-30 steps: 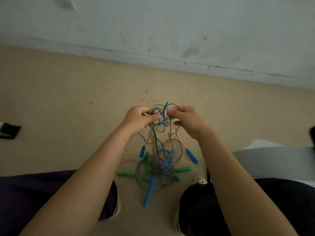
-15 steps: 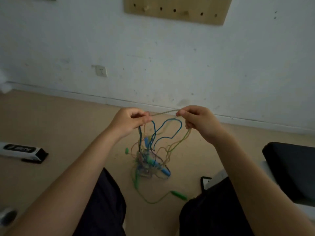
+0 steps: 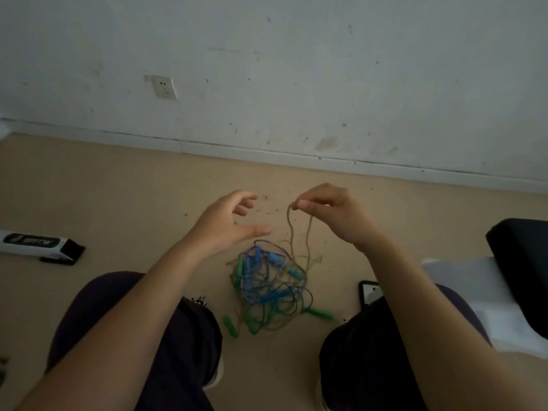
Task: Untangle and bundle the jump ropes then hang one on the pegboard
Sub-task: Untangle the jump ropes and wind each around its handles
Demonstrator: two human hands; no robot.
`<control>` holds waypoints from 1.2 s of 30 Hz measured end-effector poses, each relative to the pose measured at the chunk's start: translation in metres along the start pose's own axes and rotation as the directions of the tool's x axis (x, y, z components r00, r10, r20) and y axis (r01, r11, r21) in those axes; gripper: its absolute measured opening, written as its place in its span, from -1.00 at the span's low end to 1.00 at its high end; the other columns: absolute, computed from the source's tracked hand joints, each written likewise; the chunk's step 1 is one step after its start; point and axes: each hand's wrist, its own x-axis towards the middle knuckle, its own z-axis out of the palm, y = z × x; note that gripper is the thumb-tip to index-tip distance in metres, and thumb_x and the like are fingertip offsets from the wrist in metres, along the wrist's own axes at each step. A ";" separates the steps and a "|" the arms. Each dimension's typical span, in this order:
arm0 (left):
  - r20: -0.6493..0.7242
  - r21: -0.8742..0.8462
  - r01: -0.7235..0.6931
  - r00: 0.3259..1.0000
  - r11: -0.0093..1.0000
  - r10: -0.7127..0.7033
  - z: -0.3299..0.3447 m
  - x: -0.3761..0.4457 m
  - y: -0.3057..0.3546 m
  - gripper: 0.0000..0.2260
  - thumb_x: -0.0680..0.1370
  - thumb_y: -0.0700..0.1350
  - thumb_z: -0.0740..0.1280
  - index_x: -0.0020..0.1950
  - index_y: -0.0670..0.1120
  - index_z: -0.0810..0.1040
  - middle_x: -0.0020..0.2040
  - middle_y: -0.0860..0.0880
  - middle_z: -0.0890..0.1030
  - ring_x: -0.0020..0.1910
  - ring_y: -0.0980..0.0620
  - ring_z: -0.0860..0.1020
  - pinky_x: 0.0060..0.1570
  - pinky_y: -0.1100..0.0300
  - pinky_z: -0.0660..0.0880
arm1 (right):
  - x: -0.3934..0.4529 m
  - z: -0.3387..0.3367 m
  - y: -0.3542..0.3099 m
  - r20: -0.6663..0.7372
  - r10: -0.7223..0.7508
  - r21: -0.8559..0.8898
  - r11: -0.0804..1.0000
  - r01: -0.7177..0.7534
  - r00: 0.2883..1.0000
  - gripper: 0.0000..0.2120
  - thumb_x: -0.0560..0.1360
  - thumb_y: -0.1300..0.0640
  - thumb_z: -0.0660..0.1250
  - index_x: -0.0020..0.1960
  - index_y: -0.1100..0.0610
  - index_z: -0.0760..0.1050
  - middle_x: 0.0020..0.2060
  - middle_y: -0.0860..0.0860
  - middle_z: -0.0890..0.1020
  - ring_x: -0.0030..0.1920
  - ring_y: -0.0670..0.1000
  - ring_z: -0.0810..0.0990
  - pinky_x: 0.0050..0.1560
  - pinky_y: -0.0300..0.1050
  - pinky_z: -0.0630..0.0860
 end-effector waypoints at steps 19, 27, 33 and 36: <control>0.343 -0.344 0.024 0.934 0.939 0.102 0.009 0.007 0.011 -0.73 0.40 0.23 0.44 -0.13 0.04 0.69 -0.45 0.09 0.51 -0.40 0.11 0.48 -0.22 0.28 0.53 | -0.012 -0.001 0.000 0.056 0.125 0.351 0.926 -0.137 0.991 -0.83 0.38 -0.01 0.46 -0.18 0.10 0.65 -0.38 -0.06 0.60 -0.34 -0.09 0.52 -0.20 -0.24 0.51; 0.391 -0.170 0.070 0.920 0.983 0.002 -0.024 0.008 -0.009 -0.84 0.53 0.08 0.40 -0.08 0.04 0.72 -0.21 0.01 0.72 -0.11 0.04 0.69 0.10 0.25 0.41 | -0.008 -0.001 0.016 -0.226 0.189 0.005 0.981 -0.193 0.956 -0.49 0.24 -0.36 0.48 -0.46 0.02 0.36 -0.53 -0.07 0.38 -0.46 -0.07 0.37 -0.38 -0.27 0.43; 0.375 -0.191 0.041 0.926 0.981 0.034 -0.013 0.002 -0.009 -0.88 0.56 -0.05 0.42 -0.07 -0.05 0.72 -0.35 0.04 0.64 -0.41 0.13 0.55 -0.26 0.34 0.52 | -0.012 0.008 0.012 0.078 0.126 -0.256 0.961 -0.102 0.989 -0.18 0.18 -0.32 0.48 0.35 0.00 0.44 0.19 -0.09 0.57 0.13 -0.11 0.54 0.18 -0.12 0.53; 0.390 -0.201 0.032 0.919 0.979 0.050 -0.003 0.001 -0.005 -0.90 0.57 -0.03 0.41 -0.08 0.03 0.72 -0.36 0.06 0.63 -0.44 0.15 0.50 -0.29 0.32 0.51 | -0.013 0.019 0.003 0.121 0.058 -0.247 0.969 -0.027 0.991 0.07 0.14 -0.32 0.50 0.54 -0.07 0.16 0.47 -0.08 0.32 0.41 -0.13 0.29 0.34 -0.23 0.26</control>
